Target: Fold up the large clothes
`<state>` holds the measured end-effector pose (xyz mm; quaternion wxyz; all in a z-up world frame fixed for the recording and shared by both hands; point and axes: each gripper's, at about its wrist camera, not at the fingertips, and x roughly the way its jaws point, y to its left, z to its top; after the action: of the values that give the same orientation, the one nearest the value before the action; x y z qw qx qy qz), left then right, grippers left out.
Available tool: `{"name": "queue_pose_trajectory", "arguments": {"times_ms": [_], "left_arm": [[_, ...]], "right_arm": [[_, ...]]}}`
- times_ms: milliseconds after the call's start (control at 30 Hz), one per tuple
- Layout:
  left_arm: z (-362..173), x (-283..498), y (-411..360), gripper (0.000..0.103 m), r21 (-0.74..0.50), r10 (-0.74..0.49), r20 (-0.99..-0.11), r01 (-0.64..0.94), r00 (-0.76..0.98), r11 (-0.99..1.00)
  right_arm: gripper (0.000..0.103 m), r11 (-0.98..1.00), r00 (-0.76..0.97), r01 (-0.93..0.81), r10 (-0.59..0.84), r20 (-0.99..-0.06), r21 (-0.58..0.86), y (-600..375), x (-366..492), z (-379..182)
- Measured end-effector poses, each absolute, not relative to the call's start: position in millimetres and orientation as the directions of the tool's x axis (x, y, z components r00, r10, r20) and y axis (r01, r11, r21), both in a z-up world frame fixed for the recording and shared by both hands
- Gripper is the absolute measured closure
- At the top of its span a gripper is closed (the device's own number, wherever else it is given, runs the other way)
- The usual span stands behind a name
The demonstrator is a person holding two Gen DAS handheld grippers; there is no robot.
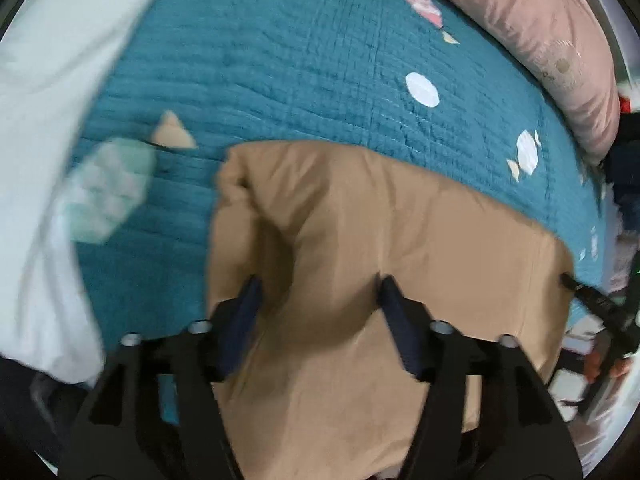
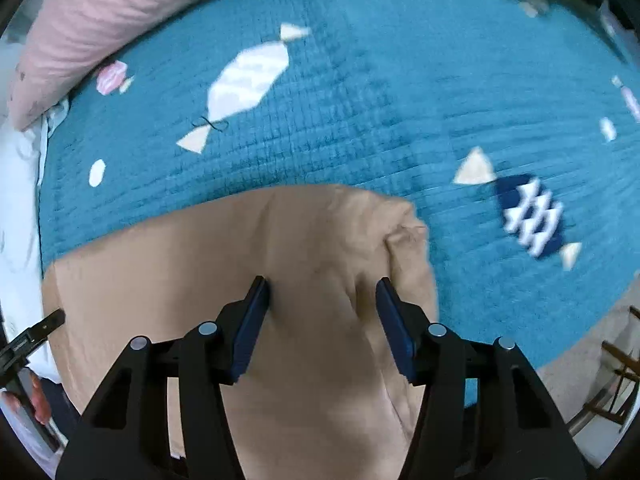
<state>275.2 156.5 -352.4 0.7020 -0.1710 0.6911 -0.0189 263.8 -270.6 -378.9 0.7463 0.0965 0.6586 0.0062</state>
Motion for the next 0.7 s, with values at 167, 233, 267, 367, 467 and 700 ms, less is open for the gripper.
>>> {"name": "queue_pose_trajectory", "arguments": {"times_ms": [167, 233, 267, 367, 467, 700], "left_arm": [[-299, 237, 158, 0.033, -0.181, -0.154, -0.975, -0.171, 0.159, 0.969], [-281, 220, 146, 0.029, -0.213, -0.179, -0.962, -0.156, 0.204, 0.965], [-276, 214, 139, 0.029, -0.245, -0.213, -0.954, -0.138, 0.211, 0.960], [-271, 194, 103, 0.029, -0.354, -0.330, -0.920, -0.086, 0.213, 0.931], [-288, 184, 69, 0.030, -0.403, -0.393, -0.906, -0.036, 0.159, 0.914], [-357, 174, 41, 0.064, -0.401, -0.401, -0.916, -0.087, 0.016, 0.912]], "right_arm": [[0.029, 0.989, 0.324, 0.051, 0.117, -0.939, 0.140, -261, 214, -309], [0.018, 0.978, 0.381, 0.018, 0.186, -0.906, 0.209, -247, 191, -290], [0.018, 0.967, 0.382, -0.020, 0.243, -0.892, 0.254, -235, 181, -285], [0.024, 0.944, 0.319, -0.104, 0.329, -0.889, 0.312, -199, 162, -286], [0.086, 0.948, 0.258, -0.153, 0.311, -0.915, 0.279, -161, 146, -310], [0.097, 0.899, 0.039, -0.036, 0.439, -0.898, 0.437, -144, 143, -391]]}}
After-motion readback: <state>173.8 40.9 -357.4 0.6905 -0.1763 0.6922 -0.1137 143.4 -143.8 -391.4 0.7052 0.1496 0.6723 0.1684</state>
